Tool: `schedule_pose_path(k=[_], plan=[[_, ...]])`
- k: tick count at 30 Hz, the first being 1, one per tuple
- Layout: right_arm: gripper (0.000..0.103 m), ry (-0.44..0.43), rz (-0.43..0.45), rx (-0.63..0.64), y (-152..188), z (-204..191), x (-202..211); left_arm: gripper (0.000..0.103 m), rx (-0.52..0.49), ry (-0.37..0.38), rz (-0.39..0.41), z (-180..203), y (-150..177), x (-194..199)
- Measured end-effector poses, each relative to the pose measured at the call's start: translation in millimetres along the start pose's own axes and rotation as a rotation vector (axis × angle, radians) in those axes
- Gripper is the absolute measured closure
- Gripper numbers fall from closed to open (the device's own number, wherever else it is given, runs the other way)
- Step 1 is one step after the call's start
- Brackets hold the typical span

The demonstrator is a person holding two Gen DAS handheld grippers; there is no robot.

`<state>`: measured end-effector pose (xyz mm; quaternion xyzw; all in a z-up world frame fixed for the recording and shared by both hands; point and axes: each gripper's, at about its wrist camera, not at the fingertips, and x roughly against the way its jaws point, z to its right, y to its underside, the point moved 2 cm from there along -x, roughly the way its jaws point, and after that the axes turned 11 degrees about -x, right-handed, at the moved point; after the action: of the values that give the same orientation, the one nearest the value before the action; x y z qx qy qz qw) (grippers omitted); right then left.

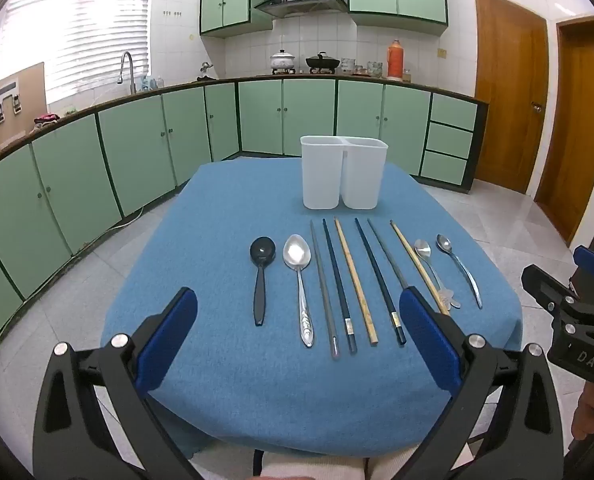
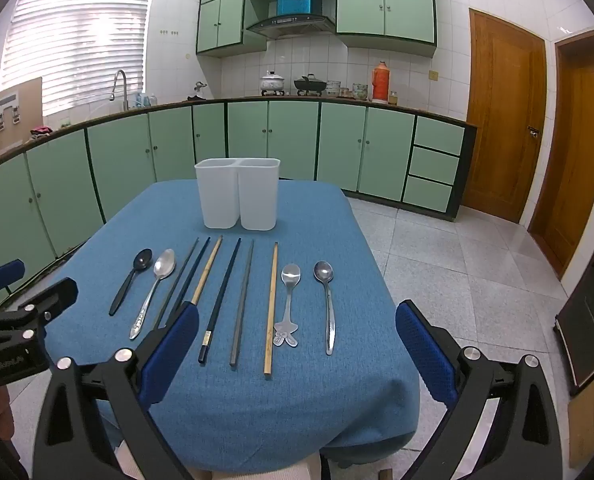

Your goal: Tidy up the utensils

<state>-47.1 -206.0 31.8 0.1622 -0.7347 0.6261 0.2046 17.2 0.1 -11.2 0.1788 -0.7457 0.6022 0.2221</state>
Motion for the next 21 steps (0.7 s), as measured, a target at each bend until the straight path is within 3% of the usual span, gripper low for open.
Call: schedule_pose_path(k=[21], plan=[[0.006, 0.0, -0.003, 0.0, -0.4, 0.3, 0.7, 0.005, 0.005, 0.005, 0.01, -3.4, 4.2, 2.3]])
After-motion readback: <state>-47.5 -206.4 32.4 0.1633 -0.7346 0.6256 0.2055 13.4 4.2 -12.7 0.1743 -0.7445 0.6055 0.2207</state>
